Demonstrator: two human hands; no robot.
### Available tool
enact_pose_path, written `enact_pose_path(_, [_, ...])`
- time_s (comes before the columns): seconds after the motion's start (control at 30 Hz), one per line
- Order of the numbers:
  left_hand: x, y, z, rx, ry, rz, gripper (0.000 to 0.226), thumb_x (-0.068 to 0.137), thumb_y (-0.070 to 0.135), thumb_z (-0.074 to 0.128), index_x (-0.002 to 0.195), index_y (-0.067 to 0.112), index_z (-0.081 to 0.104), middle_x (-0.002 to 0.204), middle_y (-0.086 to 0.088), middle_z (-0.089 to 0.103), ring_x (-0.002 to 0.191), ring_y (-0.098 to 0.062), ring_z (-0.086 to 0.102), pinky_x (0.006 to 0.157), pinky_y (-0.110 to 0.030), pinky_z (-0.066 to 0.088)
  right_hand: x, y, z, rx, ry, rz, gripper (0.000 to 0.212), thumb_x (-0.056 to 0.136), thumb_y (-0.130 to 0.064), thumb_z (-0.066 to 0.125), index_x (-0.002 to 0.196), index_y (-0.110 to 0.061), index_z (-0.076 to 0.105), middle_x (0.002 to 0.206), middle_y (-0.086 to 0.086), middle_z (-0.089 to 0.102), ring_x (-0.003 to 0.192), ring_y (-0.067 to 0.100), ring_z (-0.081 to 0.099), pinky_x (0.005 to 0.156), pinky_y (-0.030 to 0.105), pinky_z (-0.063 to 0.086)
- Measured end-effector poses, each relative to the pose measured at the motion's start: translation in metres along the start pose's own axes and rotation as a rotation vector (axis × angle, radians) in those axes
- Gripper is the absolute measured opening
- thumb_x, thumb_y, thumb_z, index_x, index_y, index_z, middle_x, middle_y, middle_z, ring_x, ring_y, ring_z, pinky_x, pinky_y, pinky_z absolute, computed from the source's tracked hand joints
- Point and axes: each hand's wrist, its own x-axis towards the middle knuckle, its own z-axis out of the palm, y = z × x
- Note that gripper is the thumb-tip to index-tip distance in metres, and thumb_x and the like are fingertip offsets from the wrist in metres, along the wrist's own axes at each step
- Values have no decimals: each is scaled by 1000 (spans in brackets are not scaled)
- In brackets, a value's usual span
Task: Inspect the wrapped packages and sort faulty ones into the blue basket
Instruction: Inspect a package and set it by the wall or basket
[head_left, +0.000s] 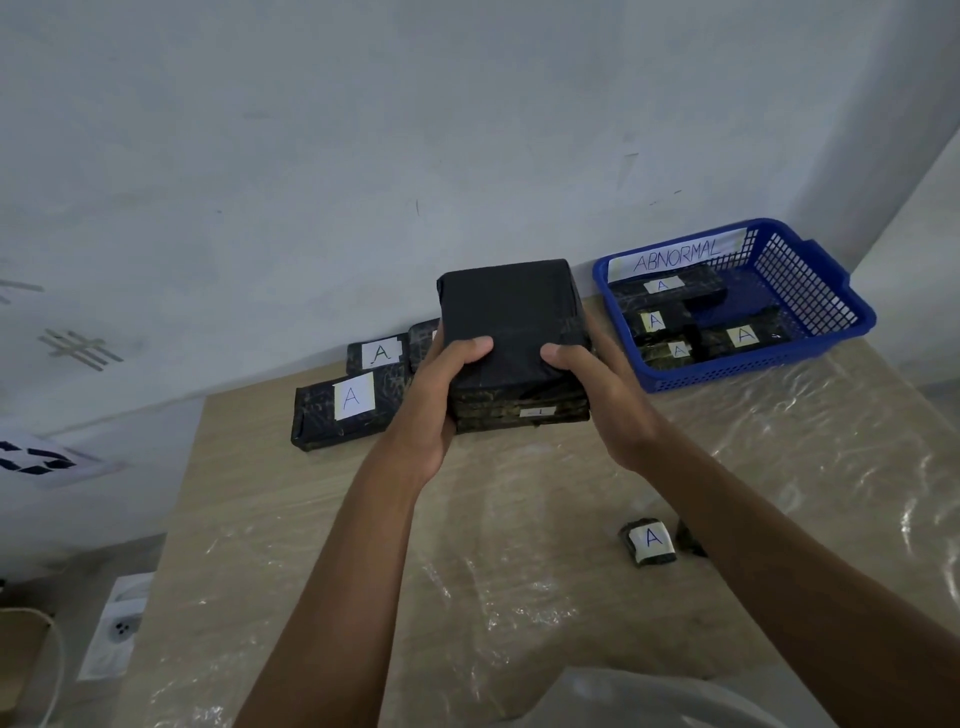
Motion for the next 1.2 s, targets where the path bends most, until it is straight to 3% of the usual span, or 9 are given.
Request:
enact_pose_path(0.2, [-1, -2, 1, 29, 36, 1, 51, 85, 25, 65, 135, 15, 64, 121, -5, 75, 107, -19, 72, 83, -31, 58, -2, -1, 1, -49, 1, 22, 34, 103, -20, 58, 135, -33, 56, 119, -10, 72, 113, 10, 69, 90, 27, 58])
enact_pose_path(0.33, [-3, 9, -2, 18, 56, -110, 22, 92, 29, 63, 106, 22, 78, 107, -3, 78, 102, -22, 72, 101, -46, 54, -9, 0, -2, -90, -143, -10, 73, 95, -38, 58, 161, -30, 26, 143, -11, 58, 128, 0, 59, 99, 21, 53])
enact_pose_path(0.43, [-3, 12, -11, -10, 55, -199, 46, 90, 56, 62, 122, 25, 73, 122, -5, 75, 122, -32, 67, 108, -58, 48, -10, -3, -7, -217, -192, -109, 95, 92, -32, 67, 164, -31, 6, 153, -20, 37, 136, -11, 45, 104, 15, 46])
enact_pose_path(0.57, [-3, 9, -15, 32, -75, -237, 87, 75, 93, 45, 136, 34, 66, 136, -1, 69, 129, -27, 63, 109, -59, 47, -3, -6, -11, -219, -176, -109, 90, 92, -30, 73, 162, -36, 16, 147, -23, 41, 129, -10, 52, 101, 17, 49])
enact_pose_path(0.73, [-7, -4, -10, 68, -87, -57, 79, 84, 75, 62, 148, 30, 54, 149, 2, 59, 141, -20, 51, 122, -53, 31, 10, -12, -6, 0, -40, 55, 68, 90, -42, 72, 151, -38, 42, 135, -3, 66, 123, 17, 67, 108, 46, 53])
enact_pose_path(0.83, [-5, -9, -9, 106, 9, -12, 72, 82, 57, 76, 144, 26, 57, 141, 1, 65, 136, -22, 57, 120, -54, 35, 10, -13, -4, -27, -85, 67, 45, 100, -39, 62, 142, -40, 48, 128, -10, 69, 115, 6, 69, 103, 39, 55])
enact_pose_path(0.93, [-7, 1, -4, 34, 80, -92, 51, 85, 56, 68, 125, 24, 70, 121, -2, 76, 114, -21, 69, 107, -48, 49, -3, -11, -2, -121, -157, -51, 78, 95, -29, 61, 162, -31, 20, 145, -8, 53, 124, 4, 62, 98, 28, 56])
enact_pose_path(1.03, [-8, 7, -7, 10, 39, -200, 53, 90, 67, 57, 125, 30, 72, 122, -1, 76, 115, -26, 70, 99, -48, 53, -9, -1, -3, -262, -196, -189, 97, 91, -11, 70, 165, -19, 7, 157, 1, 42, 141, 14, 51, 108, 39, 53])
enact_pose_path(1.2, [-12, 10, -2, 28, -47, -136, 63, 95, 74, 38, 134, 33, 66, 134, 0, 70, 127, -23, 64, 113, -57, 43, 1, -2, -6, -222, -102, -155, 101, 87, -36, 75, 165, -28, 11, 158, 3, 41, 140, 18, 52, 107, 44, 54])
